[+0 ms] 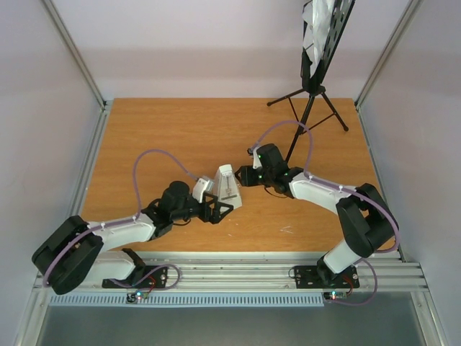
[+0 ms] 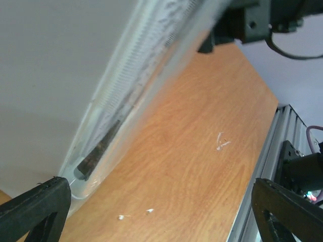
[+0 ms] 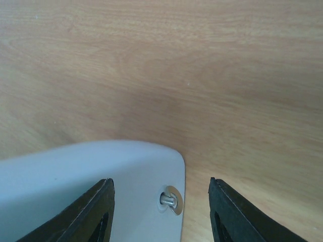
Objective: Pack up the instrument practice props
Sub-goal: Adjust the metronome at the center of the board.
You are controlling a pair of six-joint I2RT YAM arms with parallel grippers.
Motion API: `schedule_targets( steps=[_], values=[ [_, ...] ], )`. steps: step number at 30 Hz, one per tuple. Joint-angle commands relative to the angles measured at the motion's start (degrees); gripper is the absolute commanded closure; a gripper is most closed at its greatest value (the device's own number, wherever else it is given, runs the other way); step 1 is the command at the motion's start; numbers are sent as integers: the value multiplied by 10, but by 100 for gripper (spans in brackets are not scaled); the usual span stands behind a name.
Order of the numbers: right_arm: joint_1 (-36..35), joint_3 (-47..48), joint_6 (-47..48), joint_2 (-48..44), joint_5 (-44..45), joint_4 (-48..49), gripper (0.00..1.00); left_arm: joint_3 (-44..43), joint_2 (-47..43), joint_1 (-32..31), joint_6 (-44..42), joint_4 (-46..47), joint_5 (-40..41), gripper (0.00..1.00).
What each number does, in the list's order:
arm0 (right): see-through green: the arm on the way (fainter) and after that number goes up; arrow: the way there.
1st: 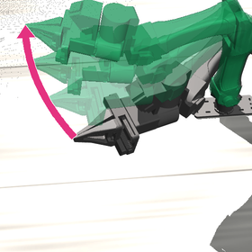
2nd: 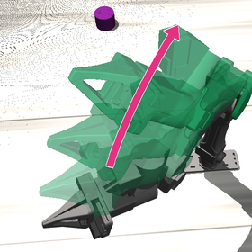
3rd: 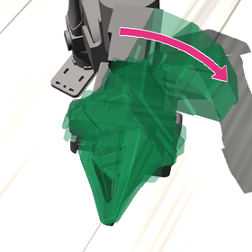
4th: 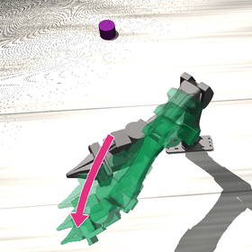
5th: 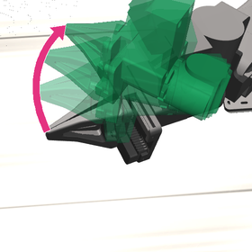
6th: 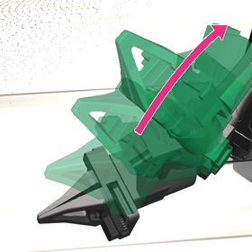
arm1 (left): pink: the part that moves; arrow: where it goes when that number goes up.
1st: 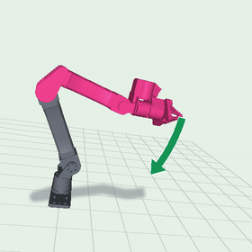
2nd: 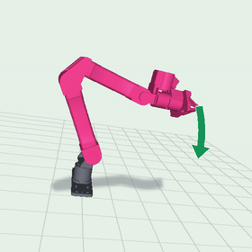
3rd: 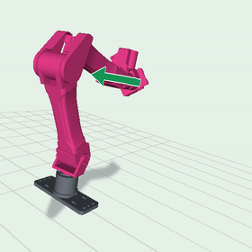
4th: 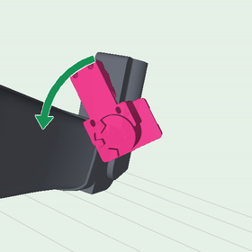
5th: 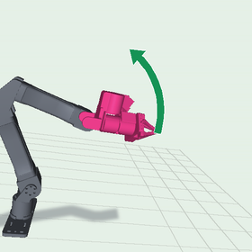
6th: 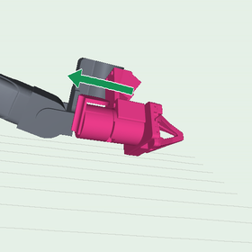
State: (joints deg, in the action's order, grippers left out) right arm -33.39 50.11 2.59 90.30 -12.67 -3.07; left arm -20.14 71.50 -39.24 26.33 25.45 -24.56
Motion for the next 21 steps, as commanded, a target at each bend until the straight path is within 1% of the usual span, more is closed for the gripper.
schedule_targets(
  steps=[1, 4, 7, 10, 13, 16, 18, 21],
  values=[
    [11, 19, 28, 1, -5, -7, 47, -25, 8, -43, -3, 16, 46, 2],
    [26, 10, 28, -11, -3, -9, 47, -35, 15, -63, -6, 9, 64, 2],
    [43, -2, 32, -32, -1, -16, 47, -45, 16, -68, -20, -28, 93, 2],
    [51, -12, 46, -63, 11, -38, 46, -29, -21, -69, -32, -68, 155, 2],
    [54, -18, 56, -96, 23, -61, 44, -16, -76, -68, -47, -126, 213, 1],
    [55, -30, 58, -126, 23, -71, 43, 0, -112, -69, -59, -158, 244, 1],
    [55, -39, 56, -147, 23, -74, 42, 17, -108, -69, -63, -135, 267, 1],
    [54, -59, 55, -191, 30, -82, 40, 32, -57, -68, -72, -58, 250, 1]
  ],
)
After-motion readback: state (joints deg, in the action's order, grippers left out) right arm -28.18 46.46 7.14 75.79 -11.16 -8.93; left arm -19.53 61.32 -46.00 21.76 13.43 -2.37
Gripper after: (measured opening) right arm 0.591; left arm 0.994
